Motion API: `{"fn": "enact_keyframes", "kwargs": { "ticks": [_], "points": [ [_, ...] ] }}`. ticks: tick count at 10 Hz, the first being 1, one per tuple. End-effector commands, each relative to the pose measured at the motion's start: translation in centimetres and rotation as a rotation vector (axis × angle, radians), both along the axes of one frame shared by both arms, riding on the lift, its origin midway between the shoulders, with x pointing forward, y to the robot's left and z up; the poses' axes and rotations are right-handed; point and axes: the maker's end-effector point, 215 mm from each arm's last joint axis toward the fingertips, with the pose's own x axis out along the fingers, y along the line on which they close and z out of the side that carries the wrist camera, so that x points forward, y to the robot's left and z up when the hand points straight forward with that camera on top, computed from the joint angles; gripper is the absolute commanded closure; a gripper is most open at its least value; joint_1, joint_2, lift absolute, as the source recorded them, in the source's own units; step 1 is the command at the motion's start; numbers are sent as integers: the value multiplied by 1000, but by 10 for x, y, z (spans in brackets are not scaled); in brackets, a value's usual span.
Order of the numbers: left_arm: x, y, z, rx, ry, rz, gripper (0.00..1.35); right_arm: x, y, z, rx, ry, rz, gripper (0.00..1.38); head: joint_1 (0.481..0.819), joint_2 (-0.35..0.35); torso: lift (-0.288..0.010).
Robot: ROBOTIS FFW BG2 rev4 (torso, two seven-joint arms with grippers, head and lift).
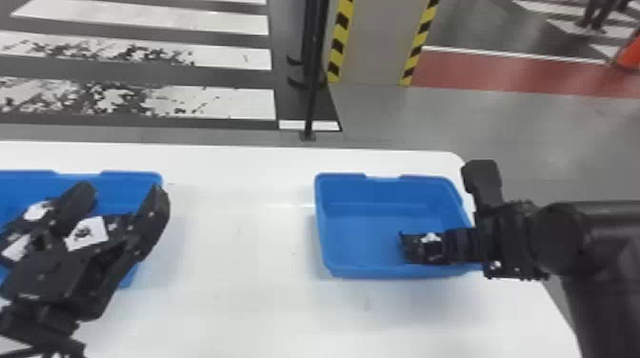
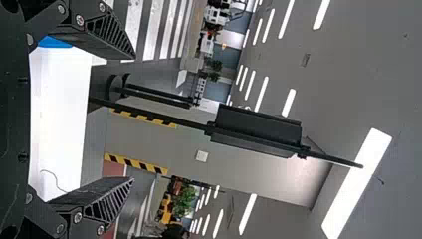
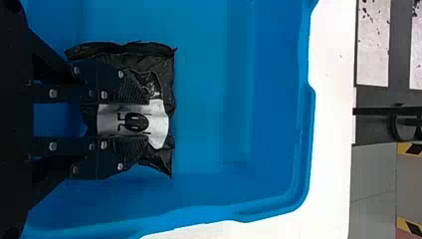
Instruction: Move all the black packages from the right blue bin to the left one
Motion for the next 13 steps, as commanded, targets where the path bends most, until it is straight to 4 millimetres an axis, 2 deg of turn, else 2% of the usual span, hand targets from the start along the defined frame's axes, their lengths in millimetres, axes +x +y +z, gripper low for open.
{"fn": "enact_keyframes", "kwargs": {
  "ticks": [1, 3, 5, 6, 10, 11, 12, 13],
  "points": [
    [0, 2, 0, -2, 0, 4, 209, -11, 5, -7, 32, 14, -2, 1257, 695, -171, -179],
    [-1, 6, 10, -3, -33, 16, 209, -22, 21, -9, 89, 15, 22, 1257, 695, -163, -179],
    [-2, 7, 22, -8, -72, 23, 205, -24, 33, -10, 152, 2, 34, 1257, 695, -140, -179],
    [-3, 8, 25, -9, -82, 25, 205, -10, 44, -1, 194, -65, 48, 1257, 695, -135, -179],
    [-5, 10, 33, -9, -115, 38, 205, 49, 58, 53, 269, -340, 68, 1257, 695, -92, -179],
    [-7, 10, 39, -14, -133, 41, 205, 60, 71, 71, 316, -411, 93, 1256, 695, -87, -179],
    [-8, 8, 47, -28, -157, 38, 205, 67, 93, 93, 383, -472, 138, 1256, 695, -75, -179],
    [-8, 0, 49, -50, -160, 20, 205, 62, 122, 109, 472, -498, 192, 1256, 695, -54, -179]
  ]
}}
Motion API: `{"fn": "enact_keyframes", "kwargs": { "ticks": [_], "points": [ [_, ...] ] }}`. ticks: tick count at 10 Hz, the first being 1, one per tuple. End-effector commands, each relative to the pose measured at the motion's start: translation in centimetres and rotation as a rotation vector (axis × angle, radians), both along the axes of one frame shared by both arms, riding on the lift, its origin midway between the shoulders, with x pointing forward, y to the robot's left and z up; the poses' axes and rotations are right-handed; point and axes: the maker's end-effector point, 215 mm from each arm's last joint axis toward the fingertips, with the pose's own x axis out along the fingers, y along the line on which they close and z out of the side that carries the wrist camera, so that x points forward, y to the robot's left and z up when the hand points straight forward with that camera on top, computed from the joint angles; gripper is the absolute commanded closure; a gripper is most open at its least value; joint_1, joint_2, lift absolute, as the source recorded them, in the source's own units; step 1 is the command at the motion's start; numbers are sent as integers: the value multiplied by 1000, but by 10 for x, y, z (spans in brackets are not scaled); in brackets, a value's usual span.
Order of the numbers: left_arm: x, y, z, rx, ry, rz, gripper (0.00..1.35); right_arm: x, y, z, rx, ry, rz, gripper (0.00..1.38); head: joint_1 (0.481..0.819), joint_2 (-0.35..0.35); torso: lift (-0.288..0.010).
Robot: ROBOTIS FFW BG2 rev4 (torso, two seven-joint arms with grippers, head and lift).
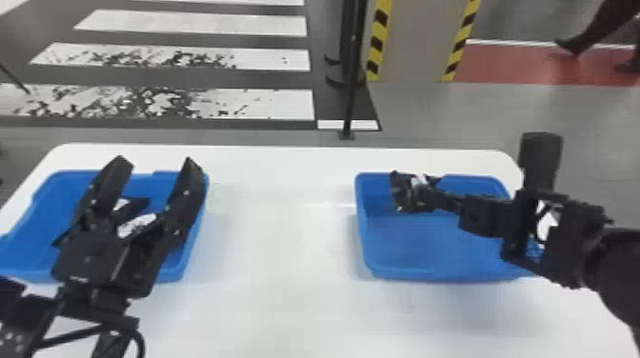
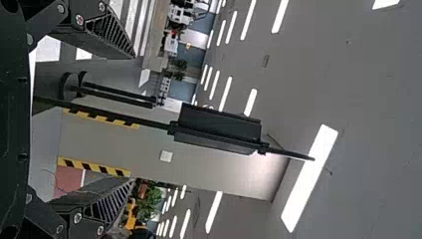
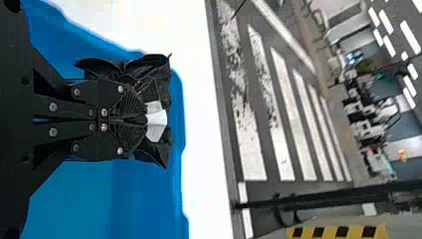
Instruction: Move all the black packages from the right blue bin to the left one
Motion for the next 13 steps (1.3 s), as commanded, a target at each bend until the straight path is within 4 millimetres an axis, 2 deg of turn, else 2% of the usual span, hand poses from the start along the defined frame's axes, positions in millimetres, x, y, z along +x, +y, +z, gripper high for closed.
{"fn": "enact_keyframes", "kwargs": {
  "ticks": [1, 4, 6, 10, 13],
  "points": [
    [0, -15, 4, -45, -5, -40, 211, -7, 39, 21, 115, -32, 88, 1256, 695, -41, -179],
    [0, -56, 13, -90, -8, -138, 209, -30, 105, 55, 283, -61, 260, 1256, 695, 10, -179],
    [1, -64, 2, -77, 24, -155, 205, -52, 143, 73, 344, -70, 357, 1256, 691, 36, -179],
    [1, -77, -3, -85, 36, -181, 211, -77, 187, 95, 390, -95, 473, 1256, 695, 94, -179],
    [-8, -121, -4, -139, 69, -293, 211, -81, 201, 109, 411, -118, 511, 1256, 694, 96, -179]
  ]
}}
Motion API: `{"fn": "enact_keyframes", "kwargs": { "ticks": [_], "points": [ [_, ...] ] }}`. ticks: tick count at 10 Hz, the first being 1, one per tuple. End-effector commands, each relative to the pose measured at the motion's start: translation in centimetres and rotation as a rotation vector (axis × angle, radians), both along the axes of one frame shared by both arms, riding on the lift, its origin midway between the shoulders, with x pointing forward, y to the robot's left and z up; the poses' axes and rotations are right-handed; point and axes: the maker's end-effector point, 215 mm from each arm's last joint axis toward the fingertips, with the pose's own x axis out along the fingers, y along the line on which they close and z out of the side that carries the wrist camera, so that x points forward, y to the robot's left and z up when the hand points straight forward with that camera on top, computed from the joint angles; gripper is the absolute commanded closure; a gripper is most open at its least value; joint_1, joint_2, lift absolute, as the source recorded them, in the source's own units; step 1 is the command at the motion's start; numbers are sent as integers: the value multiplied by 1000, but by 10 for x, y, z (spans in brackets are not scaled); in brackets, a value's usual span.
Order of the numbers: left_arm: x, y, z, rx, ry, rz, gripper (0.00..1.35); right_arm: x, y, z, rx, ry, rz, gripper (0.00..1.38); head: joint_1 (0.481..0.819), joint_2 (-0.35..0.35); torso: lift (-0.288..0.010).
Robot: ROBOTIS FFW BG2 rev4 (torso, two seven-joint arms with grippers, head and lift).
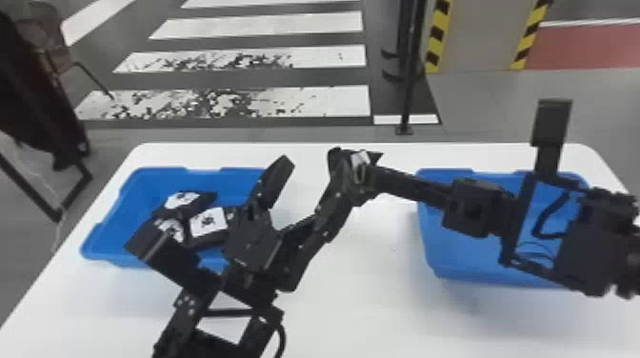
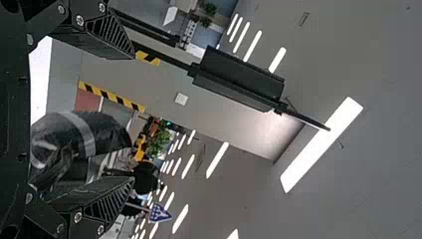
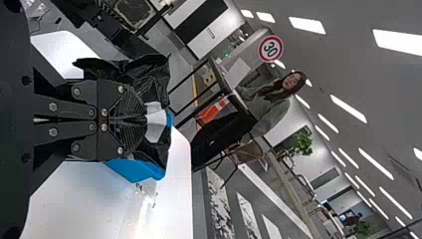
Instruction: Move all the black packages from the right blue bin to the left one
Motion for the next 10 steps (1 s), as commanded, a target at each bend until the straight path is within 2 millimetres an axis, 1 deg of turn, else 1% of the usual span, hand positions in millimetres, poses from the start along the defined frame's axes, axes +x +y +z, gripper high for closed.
{"fn": "enact_keyframes", "kwargs": {
  "ticks": [1, 2, 3, 4, 5, 6, 7, 9, 10],
  "points": [
    [-4, -23, -4, -4, 22, -56, 211, -1, 6, 5, 10, -9, 12, 1256, 694, 80, -179],
    [-4, -25, -11, 9, 35, -62, 206, -5, 13, 7, 20, -7, 30, 1256, 695, 72, -179],
    [-2, -20, -12, 11, 32, -48, 211, -10, 18, 8, 26, -5, 46, 1256, 695, 63, -179],
    [-1, -17, -15, 22, 35, -40, 274, -11, 19, 7, 27, -4, 52, 1256, 695, 68, -179],
    [0, -17, -15, 23, 34, -41, 452, -15, 21, 8, 28, -5, 59, 1256, 695, 79, -179],
    [1, -14, -15, 30, 33, -31, 525, -17, 22, 7, 31, -1, 65, 1256, 695, 82, -179],
    [2, -10, -19, 42, 40, -22, 671, -17, 22, 7, 31, -1, 65, 1256, 695, 86, -179],
    [3, -9, -20, 61, 36, -16, 1176, -18, 22, 7, 33, -1, 65, 1256, 695, 97, -179],
    [3, -11, -21, 81, 34, -23, 1207, -17, 21, 7, 35, -2, 61, 1256, 695, 99, -179]
  ]
}}
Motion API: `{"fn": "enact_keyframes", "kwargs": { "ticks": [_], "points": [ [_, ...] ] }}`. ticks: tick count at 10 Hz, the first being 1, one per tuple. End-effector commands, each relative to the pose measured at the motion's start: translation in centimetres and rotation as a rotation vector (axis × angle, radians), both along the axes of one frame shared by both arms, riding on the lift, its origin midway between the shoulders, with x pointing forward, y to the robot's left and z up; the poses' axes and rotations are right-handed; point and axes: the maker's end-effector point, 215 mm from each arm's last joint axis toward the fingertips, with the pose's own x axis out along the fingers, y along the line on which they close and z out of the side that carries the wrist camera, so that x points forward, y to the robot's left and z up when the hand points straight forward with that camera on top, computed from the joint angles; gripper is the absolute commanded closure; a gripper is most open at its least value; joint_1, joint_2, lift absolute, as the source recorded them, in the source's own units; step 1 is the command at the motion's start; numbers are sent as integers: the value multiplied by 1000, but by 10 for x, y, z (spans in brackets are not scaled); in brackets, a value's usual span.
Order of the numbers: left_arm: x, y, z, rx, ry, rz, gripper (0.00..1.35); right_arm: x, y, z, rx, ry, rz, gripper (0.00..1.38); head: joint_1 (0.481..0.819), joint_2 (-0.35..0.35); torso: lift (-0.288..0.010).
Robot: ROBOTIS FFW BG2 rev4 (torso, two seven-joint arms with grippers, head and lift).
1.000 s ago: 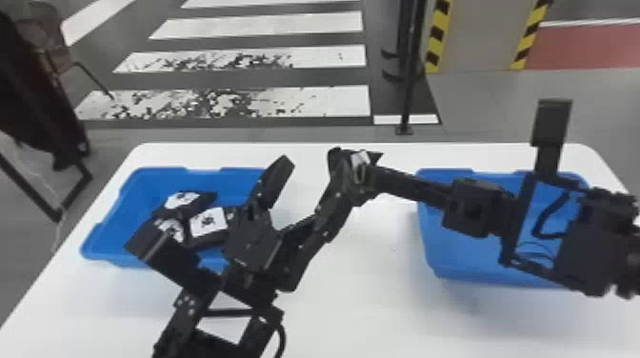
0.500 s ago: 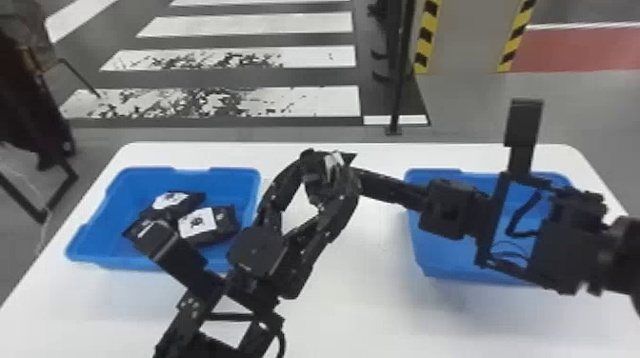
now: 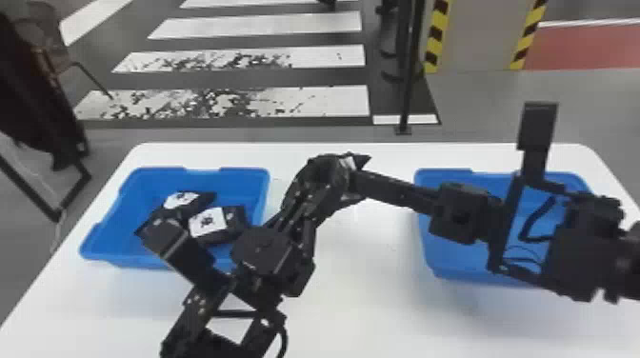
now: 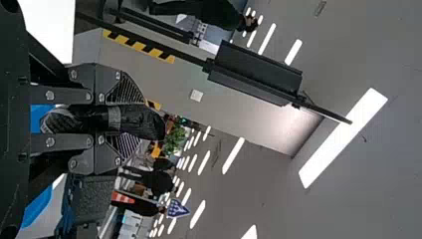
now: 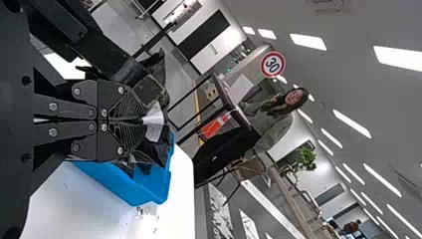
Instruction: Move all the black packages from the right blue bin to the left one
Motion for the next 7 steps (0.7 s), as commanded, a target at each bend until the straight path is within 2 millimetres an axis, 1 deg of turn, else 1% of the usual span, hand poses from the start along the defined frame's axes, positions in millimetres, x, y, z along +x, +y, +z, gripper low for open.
{"fn": "enact_keyframes", "kwargs": {
  "ticks": [1, 2, 3, 4, 5, 6, 7],
  "points": [
    [1, -3, 3, 24, -16, -9, 1207, 3, -1, -1, 4, 0, -7, 1256, 695, 97, -179],
    [1, -3, 6, 29, -26, -11, 1207, 4, -2, -1, 6, 2, -11, 1254, 695, 92, -179],
    [1, 4, 12, 27, -48, 7, 1207, 5, -3, -4, 7, 7, -14, 1207, 695, 89, -179],
    [6, 21, 15, 46, -69, 48, 1207, 9, -5, -3, 23, -1, -24, 957, 695, 90, -179],
    [15, 48, 9, 84, -75, 110, 1207, 10, -9, -4, 31, -1, -34, 552, 695, 98, -179],
    [26, 78, 3, 127, -93, 184, 1207, 10, -18, -12, 32, 13, -51, 223, 694, 122, -179],
    [40, 112, -4, 188, -116, 267, 1207, 12, -27, -14, 40, 18, -71, 58, 692, 150, -179]
  ]
}}
